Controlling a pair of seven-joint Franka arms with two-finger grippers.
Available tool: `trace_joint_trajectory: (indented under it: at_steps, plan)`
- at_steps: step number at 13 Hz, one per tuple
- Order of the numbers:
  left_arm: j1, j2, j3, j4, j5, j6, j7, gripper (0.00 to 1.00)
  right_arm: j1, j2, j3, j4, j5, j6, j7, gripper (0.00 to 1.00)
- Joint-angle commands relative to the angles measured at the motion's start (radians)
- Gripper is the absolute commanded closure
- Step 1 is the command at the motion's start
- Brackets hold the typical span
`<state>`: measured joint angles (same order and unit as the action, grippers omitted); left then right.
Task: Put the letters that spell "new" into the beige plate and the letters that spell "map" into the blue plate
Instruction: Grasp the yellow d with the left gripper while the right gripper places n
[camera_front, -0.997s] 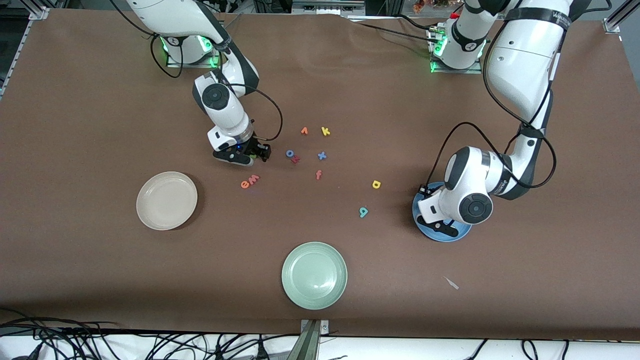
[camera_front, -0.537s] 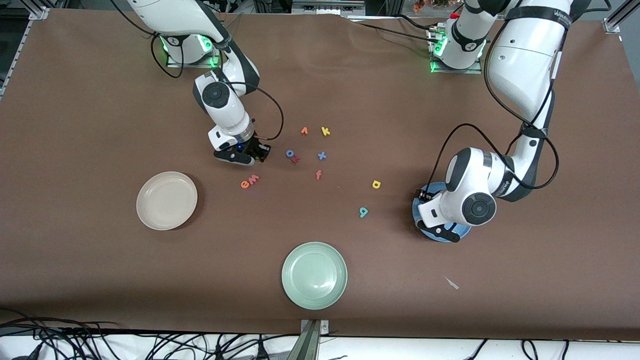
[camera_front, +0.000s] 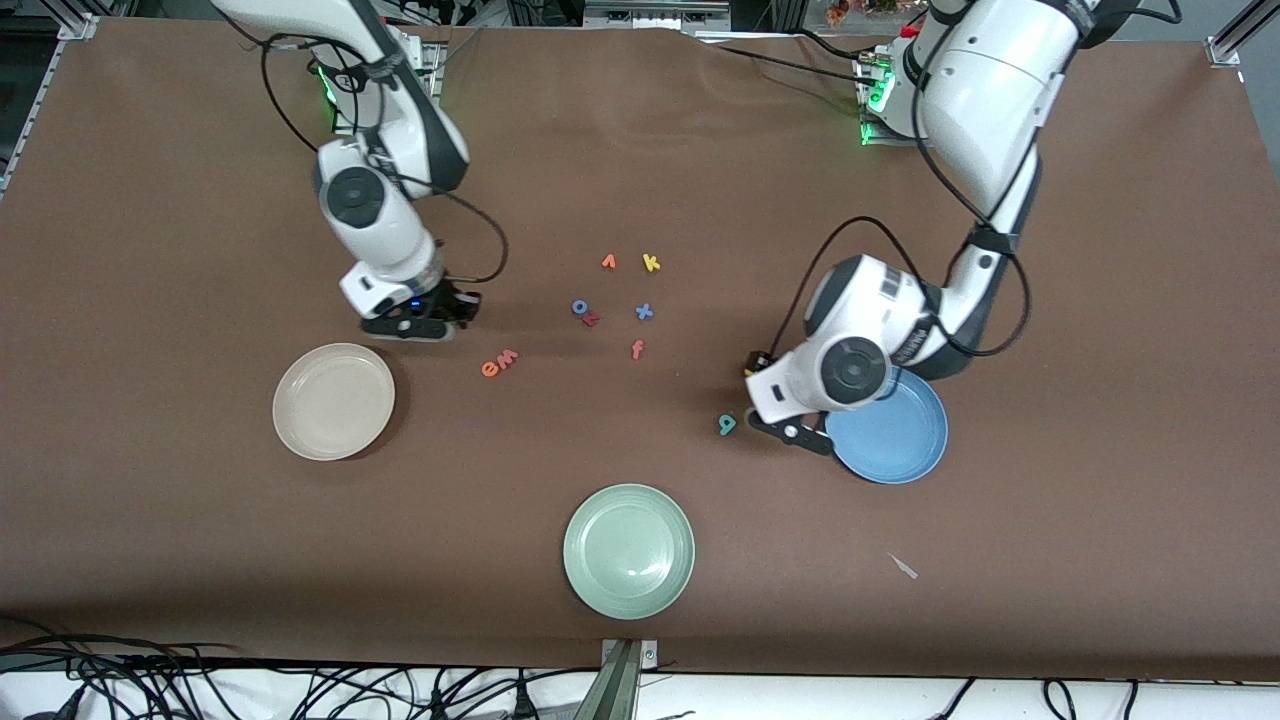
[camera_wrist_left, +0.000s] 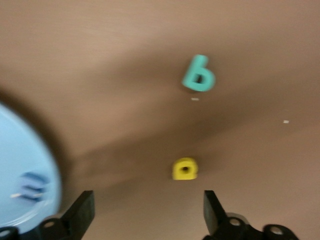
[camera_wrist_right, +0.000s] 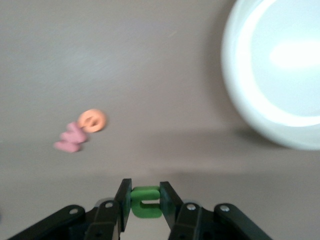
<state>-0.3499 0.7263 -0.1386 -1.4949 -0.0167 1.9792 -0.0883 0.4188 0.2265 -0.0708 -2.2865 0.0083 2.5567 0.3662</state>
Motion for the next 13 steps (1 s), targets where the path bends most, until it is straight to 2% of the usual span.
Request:
trace_joint_trajectory:
  at_steps: [1, 3, 5, 6, 7, 8, 11, 13]
  plan:
    - [-0.006, -0.011, -0.003, -0.127, 0.015, 0.142, -0.014, 0.11, -0.049, -0.012, -0.078, 0.013, -0.010, -0.026, -0.230, 0.87]
    - [-0.007, -0.010, -0.006, -0.166, 0.015, 0.214, -0.005, 0.11, -0.141, 0.020, -0.086, 0.051, -0.010, -0.024, -0.387, 0.85]
    - [-0.011, -0.010, -0.006, -0.166, 0.017, 0.217, -0.001, 0.19, -0.179, 0.040, -0.087, 0.056, 0.005, -0.013, -0.444, 0.74]
    - [-0.012, -0.005, -0.006, -0.165, 0.017, 0.217, -0.001, 0.29, -0.180, 0.048, -0.087, 0.056, 0.007, -0.013, -0.441, 0.63]
    - [-0.014, -0.001, -0.007, -0.162, 0.015, 0.217, -0.001, 0.61, -0.180, 0.054, -0.087, 0.056, 0.012, -0.007, -0.438, 0.51]
    - [-0.017, -0.001, -0.007, -0.160, 0.014, 0.217, -0.004, 0.66, -0.180, 0.063, -0.087, 0.056, 0.018, 0.014, -0.435, 0.36]
    - [-0.027, 0.011, -0.009, -0.159, 0.011, 0.220, -0.016, 0.66, -0.178, 0.083, -0.075, 0.088, 0.050, 0.014, -0.406, 0.35]
    - [-0.031, 0.012, -0.009, -0.159, 0.009, 0.221, -0.019, 0.66, -0.176, 0.115, -0.014, 0.140, 0.067, 0.010, -0.272, 0.29]
